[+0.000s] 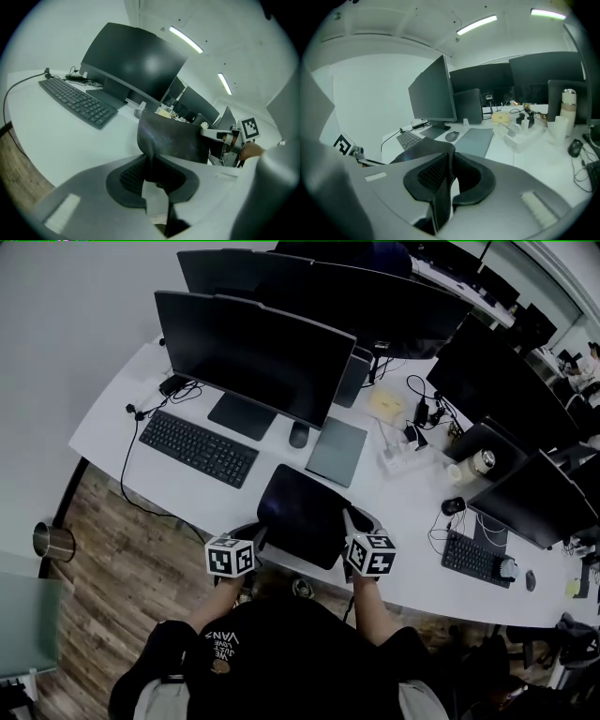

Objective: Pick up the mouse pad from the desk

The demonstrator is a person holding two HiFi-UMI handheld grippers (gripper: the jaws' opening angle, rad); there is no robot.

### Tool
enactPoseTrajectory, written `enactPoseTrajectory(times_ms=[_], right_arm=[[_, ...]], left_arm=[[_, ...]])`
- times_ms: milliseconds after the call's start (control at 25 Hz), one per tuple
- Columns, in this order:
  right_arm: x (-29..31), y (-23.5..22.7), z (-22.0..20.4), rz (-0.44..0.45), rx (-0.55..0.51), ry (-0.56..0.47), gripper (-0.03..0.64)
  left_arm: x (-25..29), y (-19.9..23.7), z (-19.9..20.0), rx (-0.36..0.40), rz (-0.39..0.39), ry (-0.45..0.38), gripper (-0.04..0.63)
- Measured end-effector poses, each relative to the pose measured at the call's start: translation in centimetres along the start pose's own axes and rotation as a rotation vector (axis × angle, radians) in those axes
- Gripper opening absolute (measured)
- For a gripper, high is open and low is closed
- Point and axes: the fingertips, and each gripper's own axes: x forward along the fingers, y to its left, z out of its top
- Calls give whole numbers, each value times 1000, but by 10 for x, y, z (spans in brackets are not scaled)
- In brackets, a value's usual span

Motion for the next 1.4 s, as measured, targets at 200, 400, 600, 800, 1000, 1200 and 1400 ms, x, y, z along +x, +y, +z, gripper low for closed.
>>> enactPoseTrajectory(times_ms=[200, 400, 600, 800, 1000, 1200, 1400], right_arm=[[-17, 21, 24, -7, -12, -79, 49], [-31, 47, 44, -14, -19, -161, 49], [-42, 73, 55, -3, -3, -232, 49], [-50, 97, 61, 4, 1, -276, 49], [-52, 120, 60, 14, -5, -294, 49], [-50, 141, 56, 38, -9, -298, 48], [-39, 162, 51, 73, -25, -286, 48]], left_arm=[[-28, -4, 23, 26, -55, -74, 54], [-57, -4, 48, 74, -97, -145, 54], [-85, 3, 62, 101, -129, -201, 54], [-105, 10, 69, 110, -151, -238, 54], [-125, 23, 72, 124, -151, -262, 52], [-144, 35, 70, 130, -136, -284, 52], [-161, 52, 67, 114, -105, -307, 51]])
